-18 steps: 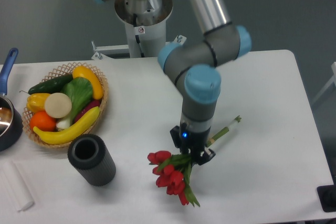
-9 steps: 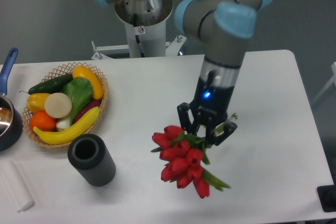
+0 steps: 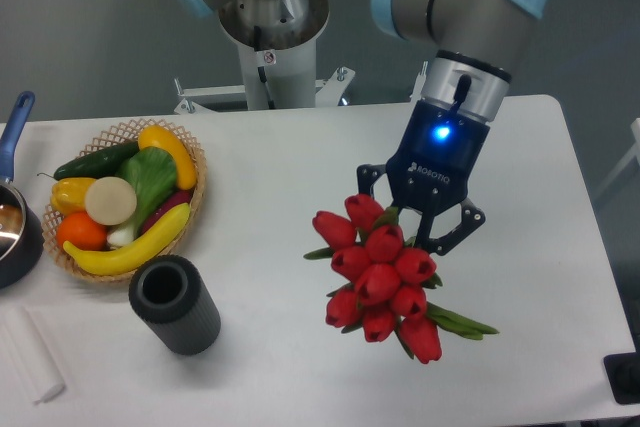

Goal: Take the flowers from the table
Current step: 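Lift the gripped red tulip bundle up off the table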

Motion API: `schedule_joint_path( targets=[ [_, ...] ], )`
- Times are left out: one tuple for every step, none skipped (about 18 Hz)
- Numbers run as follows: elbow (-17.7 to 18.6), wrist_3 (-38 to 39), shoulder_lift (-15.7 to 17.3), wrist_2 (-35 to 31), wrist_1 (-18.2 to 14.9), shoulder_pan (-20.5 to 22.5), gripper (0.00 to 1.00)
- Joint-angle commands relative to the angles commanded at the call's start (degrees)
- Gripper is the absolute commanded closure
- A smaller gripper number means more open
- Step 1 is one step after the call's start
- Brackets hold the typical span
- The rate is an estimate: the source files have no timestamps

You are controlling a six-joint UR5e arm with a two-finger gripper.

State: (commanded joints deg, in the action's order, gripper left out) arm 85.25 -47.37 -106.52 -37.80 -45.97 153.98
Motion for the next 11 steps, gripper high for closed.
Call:
schedule_joint_path(
  targets=[
    [0.0,0.1,0.0,0.4,0.1,0.1,0.65],
    [0.0,0.2,0.1,0.8,0.0,0.2,0.65],
    [-0.1,0.2,0.1,1.2,0.0,0.3,0.65],
    [-0.1,0.2,0.0,1.6,0.0,0.4,0.65],
    [-0.1,0.1,0.0,1.7,0.1,0.5,0.65],
    [-0.2,0.2,0.1,2.1,0.0,0.8,0.65],
    [-0.2,0.1,0.1,2.6,0.1,1.0,0.65],
    [-0.3,0.1,0.1,3.3,0.1,1.1,0.65],
    [-0.4,0.1,0.1,3.9,0.1,1.1,0.65],
    [-0.4,0.1,0.0,4.1,0.0,1.1,0.65],
    [-0.4,0.1,0.0,4.1,0.1,1.1,0.65]
  ],
)
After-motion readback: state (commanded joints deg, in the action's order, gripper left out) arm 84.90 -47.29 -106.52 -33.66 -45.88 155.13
